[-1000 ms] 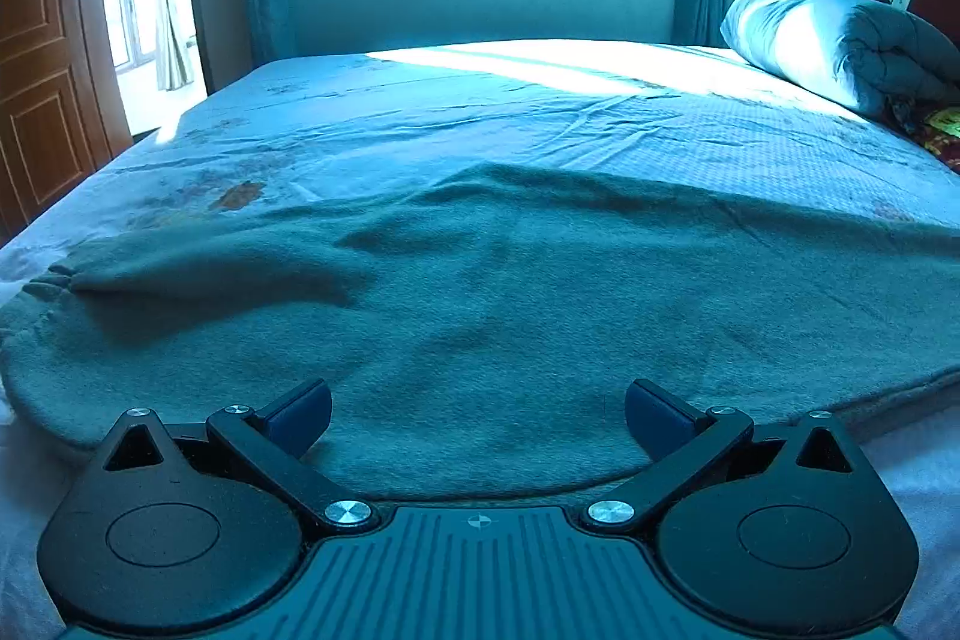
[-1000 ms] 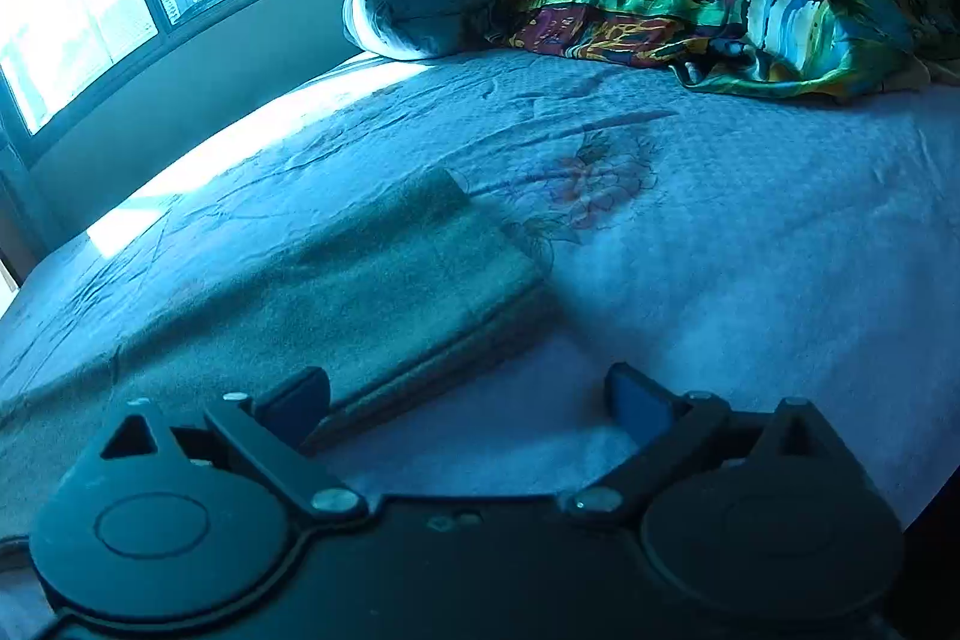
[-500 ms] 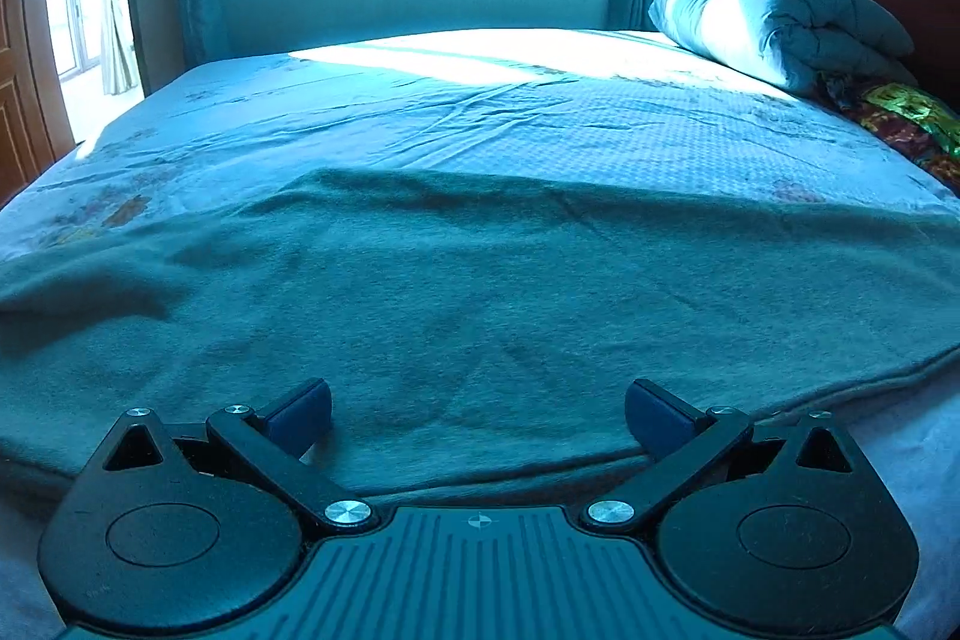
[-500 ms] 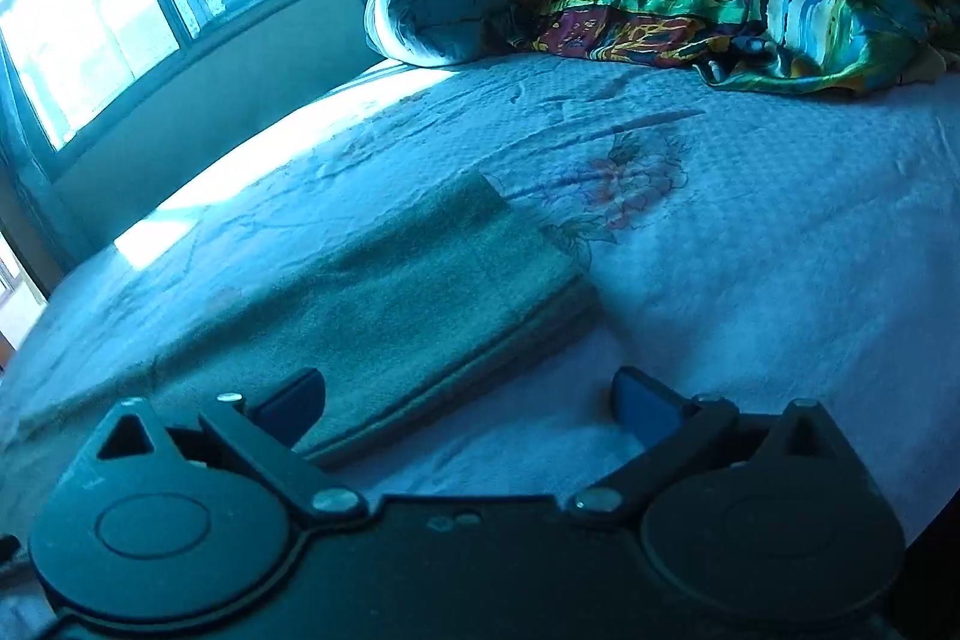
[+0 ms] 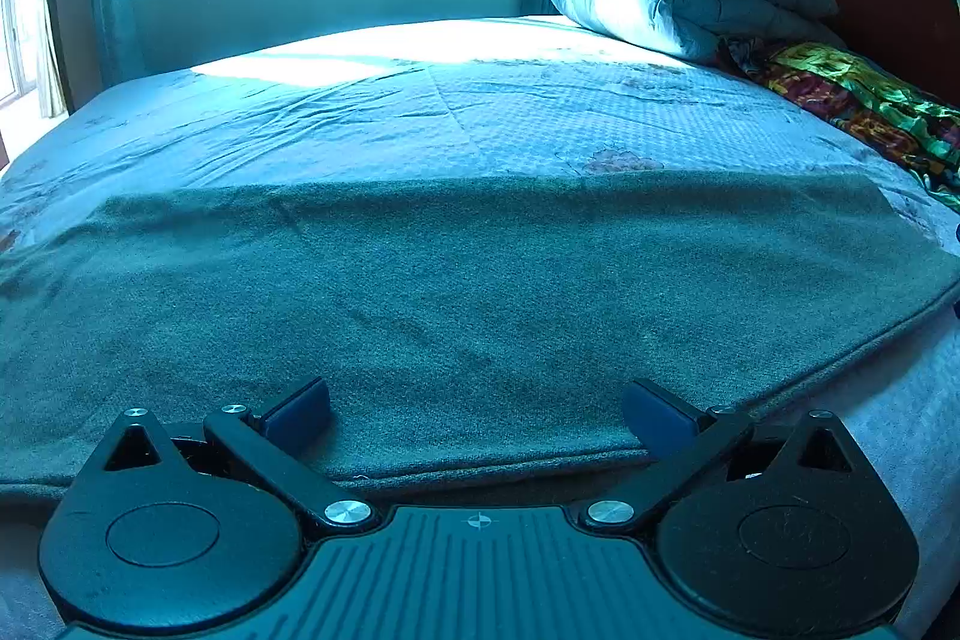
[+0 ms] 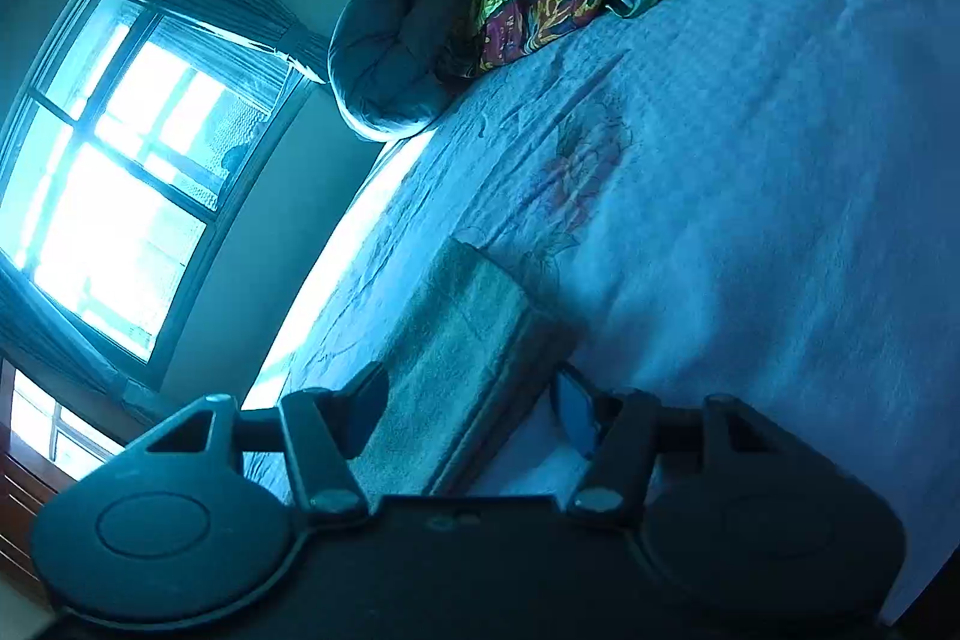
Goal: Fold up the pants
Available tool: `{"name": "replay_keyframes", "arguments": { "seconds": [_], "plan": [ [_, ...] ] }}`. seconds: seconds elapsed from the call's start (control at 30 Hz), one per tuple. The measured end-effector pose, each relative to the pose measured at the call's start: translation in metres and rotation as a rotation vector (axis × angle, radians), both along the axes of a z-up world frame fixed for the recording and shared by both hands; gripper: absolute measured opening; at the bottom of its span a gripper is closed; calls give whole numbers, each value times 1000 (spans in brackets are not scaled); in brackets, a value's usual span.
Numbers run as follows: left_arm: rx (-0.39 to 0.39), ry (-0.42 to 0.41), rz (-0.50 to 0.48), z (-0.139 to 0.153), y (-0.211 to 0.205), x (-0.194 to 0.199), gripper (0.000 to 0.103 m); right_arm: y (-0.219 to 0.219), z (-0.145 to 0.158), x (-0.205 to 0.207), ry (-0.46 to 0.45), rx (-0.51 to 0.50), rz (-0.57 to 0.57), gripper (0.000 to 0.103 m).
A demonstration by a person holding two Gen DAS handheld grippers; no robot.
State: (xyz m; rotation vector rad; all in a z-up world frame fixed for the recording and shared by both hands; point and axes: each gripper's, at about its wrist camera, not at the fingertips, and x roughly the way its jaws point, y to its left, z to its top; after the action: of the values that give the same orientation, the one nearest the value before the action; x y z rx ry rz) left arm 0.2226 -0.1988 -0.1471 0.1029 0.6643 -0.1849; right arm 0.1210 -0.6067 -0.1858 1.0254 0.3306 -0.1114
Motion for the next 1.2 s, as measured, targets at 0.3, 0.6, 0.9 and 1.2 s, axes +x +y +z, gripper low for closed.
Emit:
{"name": "replay_keyframes", "arguments": {
  "seconds": [0.3,0.6,0.9,1.2],
  "plan": [
    [5,1,-3,-4,1,2,103,-14,-11,-2,-27,140,-26,45],
    [0,-3,-2,-6,1,3,103,-12,-17,3,31,183,13,36],
    [-2,-1,14,-4,0,1,103,-8,-18,20,52,116,6,9],
    [-31,-13,39,-2,1,-7,103,-6,-13,26,65,82,14,17]
  ]
}}
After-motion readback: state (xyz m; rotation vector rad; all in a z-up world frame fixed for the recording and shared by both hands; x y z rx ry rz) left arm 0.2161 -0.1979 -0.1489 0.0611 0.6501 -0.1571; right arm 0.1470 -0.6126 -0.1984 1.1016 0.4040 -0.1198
